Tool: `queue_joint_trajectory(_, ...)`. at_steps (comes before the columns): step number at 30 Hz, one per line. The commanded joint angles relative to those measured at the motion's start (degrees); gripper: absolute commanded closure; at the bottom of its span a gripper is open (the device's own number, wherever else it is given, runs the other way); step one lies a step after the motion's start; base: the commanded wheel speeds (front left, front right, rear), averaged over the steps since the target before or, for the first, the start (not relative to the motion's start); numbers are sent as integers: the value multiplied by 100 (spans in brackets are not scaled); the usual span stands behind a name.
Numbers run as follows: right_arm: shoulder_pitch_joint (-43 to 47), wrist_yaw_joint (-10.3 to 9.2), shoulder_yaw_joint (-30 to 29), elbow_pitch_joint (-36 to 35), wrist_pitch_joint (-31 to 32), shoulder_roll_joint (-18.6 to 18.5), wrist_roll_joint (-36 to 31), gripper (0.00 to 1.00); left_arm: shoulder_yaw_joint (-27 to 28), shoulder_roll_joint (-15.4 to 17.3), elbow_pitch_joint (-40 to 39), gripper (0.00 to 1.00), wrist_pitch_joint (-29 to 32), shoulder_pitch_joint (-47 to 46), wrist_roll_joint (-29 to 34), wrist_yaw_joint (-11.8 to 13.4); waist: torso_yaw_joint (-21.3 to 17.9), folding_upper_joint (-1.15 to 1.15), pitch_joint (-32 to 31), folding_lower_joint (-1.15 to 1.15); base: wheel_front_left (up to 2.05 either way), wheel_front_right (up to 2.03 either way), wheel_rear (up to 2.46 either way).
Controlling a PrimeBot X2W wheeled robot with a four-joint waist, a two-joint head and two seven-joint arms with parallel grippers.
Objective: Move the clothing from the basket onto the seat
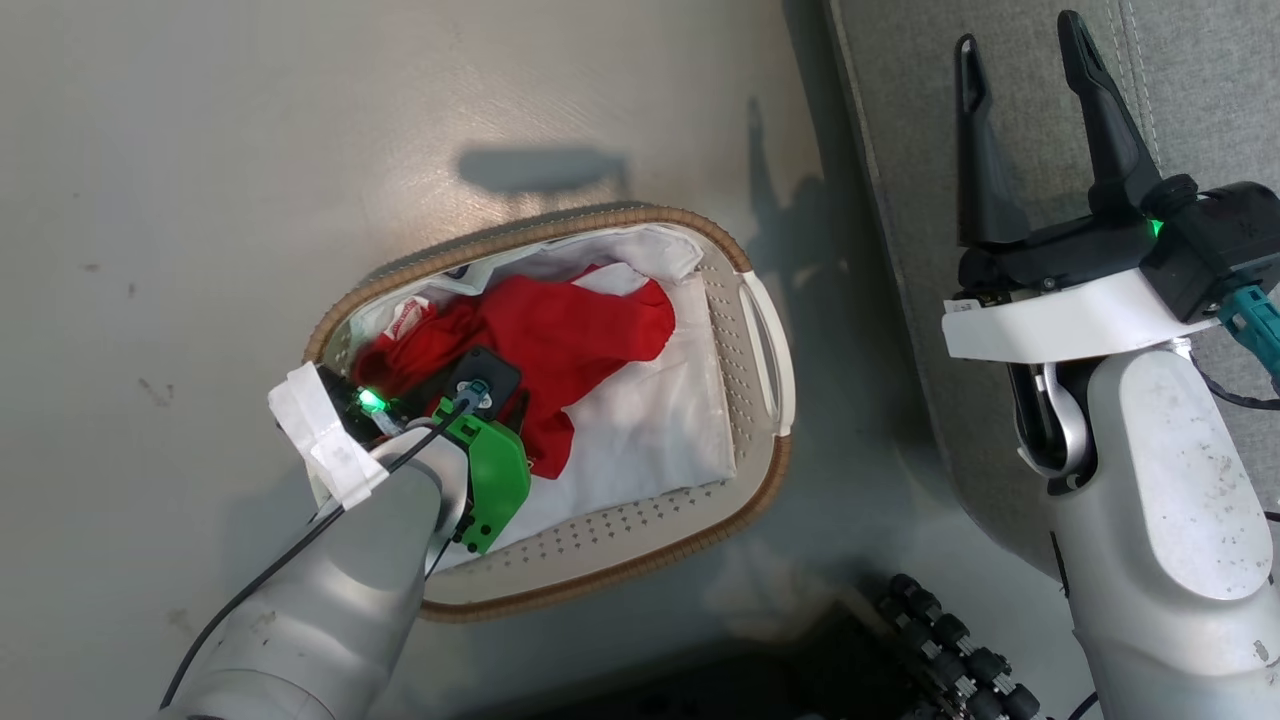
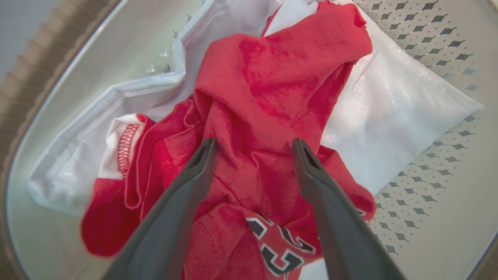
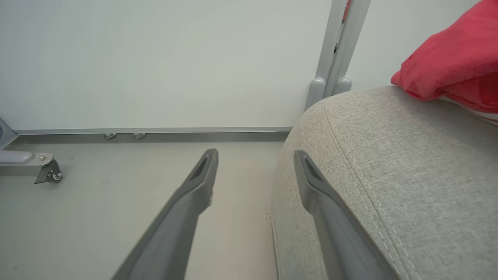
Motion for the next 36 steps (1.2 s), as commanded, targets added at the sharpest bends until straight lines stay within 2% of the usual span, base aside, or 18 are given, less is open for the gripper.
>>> queue_joint_trajectory(1, -82, -8, 20, -40, -15, -8, 39, 0, -13, 40, 44, 0, 20, -124, -4, 45, -202, 0, 223, -1, 0, 0, 0)
queue_joint_trajectory(6, -108, -8, 98, -54, -15, -9, 79, 0, -35, 40, 199, 0, 250, -180, -71, 68, -223, 0, 260, -1, 0, 0, 0)
queue_joint_trajectory(7, -116, -8, 109, -47, -15, -9, 83, 0, -44, 40, 212, 14, 291, -177, -71, 62, -222, 0, 257, -1, 0, 0, 0)
queue_joint_trajectory(8, -123, -8, 119, -40, -15, -9, 86, 0, -52, 39, 222, 36, 318, -173, -94, 56, -221, 0, 248, -1, 0, 0, 0)
queue_joint_trajectory(10, -124, -8, 130, -17, -15, -9, 86, 0, -71, 39, 239, 97, 340, -142, -124, 43, -216, 0, 217, -1, 0, 0, 0)
queue_joint_trajectory(11, -118, -8, 135, -5, -15, -9, 86, 0, -79, 38, 237, 100, 334, -112, -149, 35, -216, 0, 194, -1, 0, 0, 0)
queue_joint_trajectory(17, -17, -8, 144, 92, -15, -10, 24, 0, -133, 37, 141, 100, 178, 50, -294, 29, -147, 0, -37, -1, 0, 0, 0)
queue_joint_trajectory(23, 162, -8, 88, 291, -15, -11, -79, 0, -182, 35, -22, 100, -227, 164, -415, -2, 43, 0, -463, -1, 0, 0, 0)
queue_joint_trajectory(30, 527, -8, 13, 621, -15, -12, -276, 0, -400, 36, -290, 100, -540, 274, -364, -49, 340, 0, -1231, -1, 0, 0, 0)
queue_joint_trajectory(36, 917, -8, -101, 858, -15, -14, -408, 0, -572, 234, -916, 100, -614, 497, -323, -66, 545, 0, -2006, -1, 0, 0, 0)
